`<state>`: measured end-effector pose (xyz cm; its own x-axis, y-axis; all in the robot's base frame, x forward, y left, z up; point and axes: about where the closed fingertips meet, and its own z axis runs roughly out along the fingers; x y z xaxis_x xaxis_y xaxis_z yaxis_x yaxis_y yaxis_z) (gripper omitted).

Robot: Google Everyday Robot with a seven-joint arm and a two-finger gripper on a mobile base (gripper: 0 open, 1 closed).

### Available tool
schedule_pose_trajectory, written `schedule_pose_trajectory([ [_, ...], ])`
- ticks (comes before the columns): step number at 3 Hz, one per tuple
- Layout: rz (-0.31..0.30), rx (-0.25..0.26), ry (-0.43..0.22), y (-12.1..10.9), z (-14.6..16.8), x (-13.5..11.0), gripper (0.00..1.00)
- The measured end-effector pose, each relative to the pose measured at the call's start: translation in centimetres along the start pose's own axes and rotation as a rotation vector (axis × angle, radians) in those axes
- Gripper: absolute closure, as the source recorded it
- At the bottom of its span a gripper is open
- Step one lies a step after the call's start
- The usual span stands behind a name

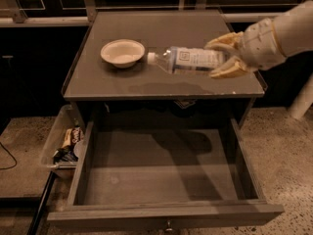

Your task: Pick blue plastic bottle from top drawer and place on counter

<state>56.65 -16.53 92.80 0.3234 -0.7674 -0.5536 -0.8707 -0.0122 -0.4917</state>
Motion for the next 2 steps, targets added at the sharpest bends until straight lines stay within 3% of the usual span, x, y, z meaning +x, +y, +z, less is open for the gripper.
schedule_pose_trajectory([
  [1,0.03,0.011,-0.011,-4.6,1.4,1.1,1.0],
  [2,0.117,0.0,-0.035,-6.9,3.4,3.2,1.0],
])
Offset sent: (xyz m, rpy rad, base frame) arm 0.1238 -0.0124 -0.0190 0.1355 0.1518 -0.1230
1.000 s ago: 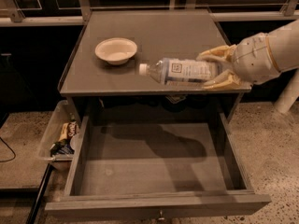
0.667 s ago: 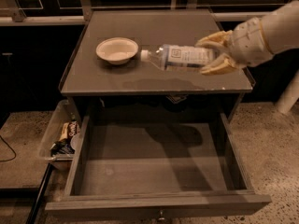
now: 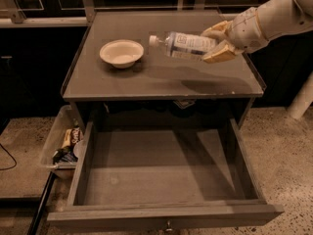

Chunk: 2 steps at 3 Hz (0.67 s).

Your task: Pick blue plastic bottle from top drawer and place on counter

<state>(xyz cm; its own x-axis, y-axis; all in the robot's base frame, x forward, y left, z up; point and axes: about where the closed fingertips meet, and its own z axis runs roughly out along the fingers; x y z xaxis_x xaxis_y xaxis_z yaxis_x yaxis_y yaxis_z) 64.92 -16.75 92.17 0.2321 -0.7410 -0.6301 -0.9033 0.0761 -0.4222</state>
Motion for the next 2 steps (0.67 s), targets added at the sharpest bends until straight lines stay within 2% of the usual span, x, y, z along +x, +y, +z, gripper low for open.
schedule_pose_trajectory([
  [1,0.113,-0.046,0.002,0.0,1.9,2.9,1.0],
  [2,0.209,-0.092,0.041,0.6,3.7,5.3,1.0],
])
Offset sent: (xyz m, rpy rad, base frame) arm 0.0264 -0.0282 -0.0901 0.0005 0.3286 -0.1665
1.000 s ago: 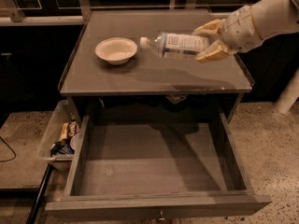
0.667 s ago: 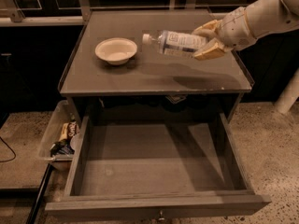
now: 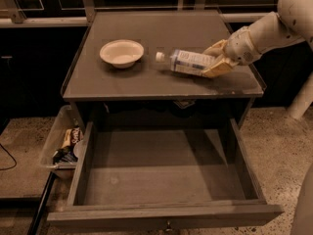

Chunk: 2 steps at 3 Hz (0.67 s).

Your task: Pick blue plastic bottle from top drawer and place on counter

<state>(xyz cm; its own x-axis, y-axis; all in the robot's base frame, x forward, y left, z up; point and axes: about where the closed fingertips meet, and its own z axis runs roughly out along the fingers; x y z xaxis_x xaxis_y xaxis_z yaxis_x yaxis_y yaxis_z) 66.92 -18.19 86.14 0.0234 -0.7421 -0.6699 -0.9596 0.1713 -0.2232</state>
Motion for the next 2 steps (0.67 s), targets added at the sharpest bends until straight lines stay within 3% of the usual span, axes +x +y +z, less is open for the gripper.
schedule_pose_trajectory([
  [1,0.065,-0.021,0.032,-0.01,1.34,1.45,1.0],
  [2,0.065,-0.021,0.032,-0.01,1.34,1.45,0.81],
])
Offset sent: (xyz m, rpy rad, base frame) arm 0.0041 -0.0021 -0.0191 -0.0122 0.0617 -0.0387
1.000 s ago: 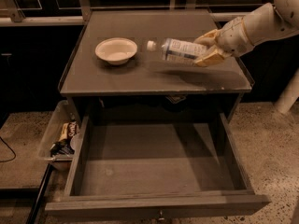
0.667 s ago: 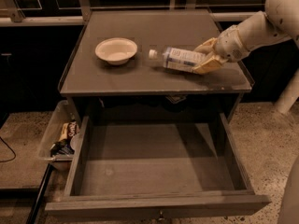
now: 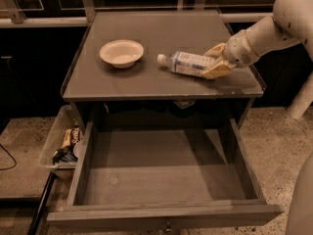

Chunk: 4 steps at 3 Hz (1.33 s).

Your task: Pick blue plastic bottle from top drawer and place on counter

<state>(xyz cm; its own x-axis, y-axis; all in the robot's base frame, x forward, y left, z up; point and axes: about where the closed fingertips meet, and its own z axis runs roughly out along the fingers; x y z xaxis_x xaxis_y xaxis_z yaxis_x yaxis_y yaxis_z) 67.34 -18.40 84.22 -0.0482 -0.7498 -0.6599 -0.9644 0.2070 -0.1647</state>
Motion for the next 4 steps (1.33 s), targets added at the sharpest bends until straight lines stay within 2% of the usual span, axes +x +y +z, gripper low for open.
schedule_pose_trajectory([
  [3,0.0,0.0,0.0,0.0,0.01,0.0,0.11],
  [4,0.0,0.0,0.0,0.0,0.02,0.0,0.0],
])
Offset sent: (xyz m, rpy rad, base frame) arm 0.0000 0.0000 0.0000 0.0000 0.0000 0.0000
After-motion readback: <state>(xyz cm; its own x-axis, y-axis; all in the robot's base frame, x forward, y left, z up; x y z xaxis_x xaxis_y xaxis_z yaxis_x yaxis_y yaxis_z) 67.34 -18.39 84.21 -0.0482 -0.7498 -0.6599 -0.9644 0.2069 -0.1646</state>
